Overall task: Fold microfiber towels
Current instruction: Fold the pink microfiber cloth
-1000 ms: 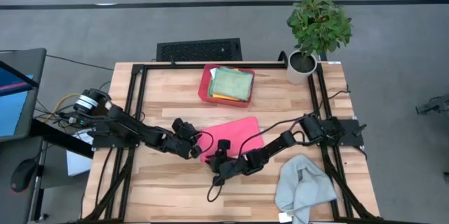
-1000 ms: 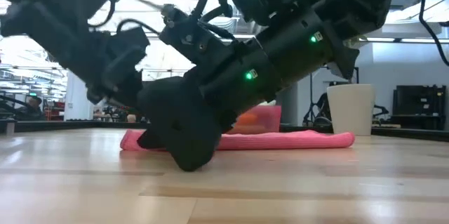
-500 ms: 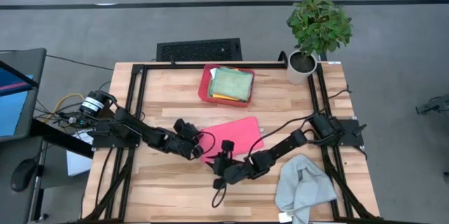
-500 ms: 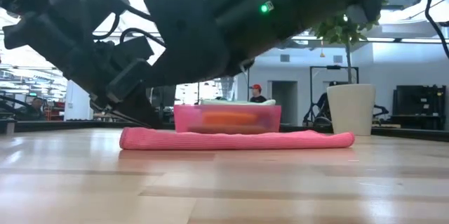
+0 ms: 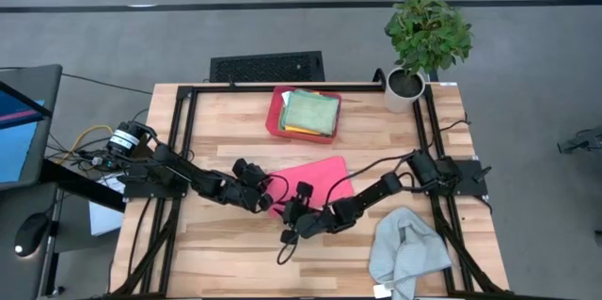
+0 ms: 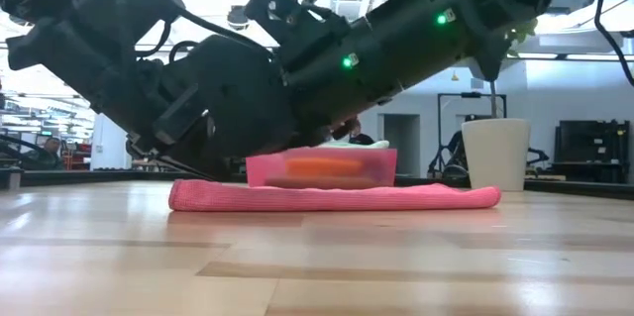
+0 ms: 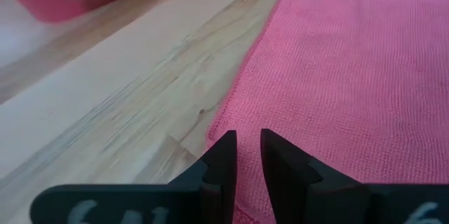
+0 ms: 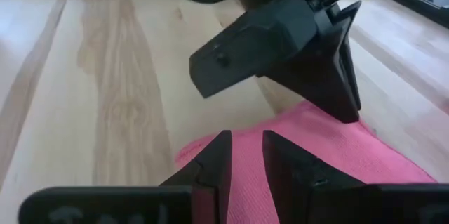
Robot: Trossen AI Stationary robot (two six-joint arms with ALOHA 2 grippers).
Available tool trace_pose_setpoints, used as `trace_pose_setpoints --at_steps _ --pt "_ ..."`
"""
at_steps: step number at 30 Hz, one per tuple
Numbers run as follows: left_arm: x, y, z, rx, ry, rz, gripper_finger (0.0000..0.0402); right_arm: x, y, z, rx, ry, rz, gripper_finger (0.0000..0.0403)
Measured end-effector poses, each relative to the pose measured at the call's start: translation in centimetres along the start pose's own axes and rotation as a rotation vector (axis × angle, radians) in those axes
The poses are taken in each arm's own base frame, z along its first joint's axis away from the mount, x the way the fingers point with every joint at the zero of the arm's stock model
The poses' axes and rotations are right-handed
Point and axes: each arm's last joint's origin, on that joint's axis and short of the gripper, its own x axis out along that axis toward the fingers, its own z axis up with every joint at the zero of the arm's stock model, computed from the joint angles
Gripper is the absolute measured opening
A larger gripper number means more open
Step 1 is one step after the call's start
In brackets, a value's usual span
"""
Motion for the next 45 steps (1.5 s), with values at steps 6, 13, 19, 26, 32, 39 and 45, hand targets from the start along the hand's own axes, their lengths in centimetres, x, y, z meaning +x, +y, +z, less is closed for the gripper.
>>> trace_pose_setpoints --at_steps 6,13,19,26,32,39,45 --pt "0.0 0.0 0.0 -0.013 -0.003 -0.001 0.0057 0.0 0.0 0.0 0.007 0.002 0.004 0.0107" --pt "0.0 0.0 0.0 -0.027 -0.006 0.001 0.0057 0.4 1.0 -1.7 0.019 0.008 0.017 0.0107" --pt "0.0 0.0 0.0 -0.029 -0.001 -0.004 0.0057 0.8 1.8 -3.1 0.011 0.029 0.020 0.0107" --pt "0.0 -0.1 0.0 -0.030 0.004 -0.010 0.0057 -2.2 3.1 -0.3 -0.100 -0.028 0.042 0.0107" --pt "0.0 -0.1 0.0 -0.034 0.003 -0.011 0.0057 -2.6 3.5 0.6 -0.154 -0.087 0.089 0.0120" --pt "0.0 -0.1 -0.1 -0.029 0.026 -0.024 0.0057 -0.8 1.9 0.3 -0.067 -0.067 0.055 0.0168" --pt "0.0 -0.1 -0.1 -0.030 0.028 -0.025 0.0057 0.7 0.8 -0.5 -0.010 -0.021 0.075 0.0165"
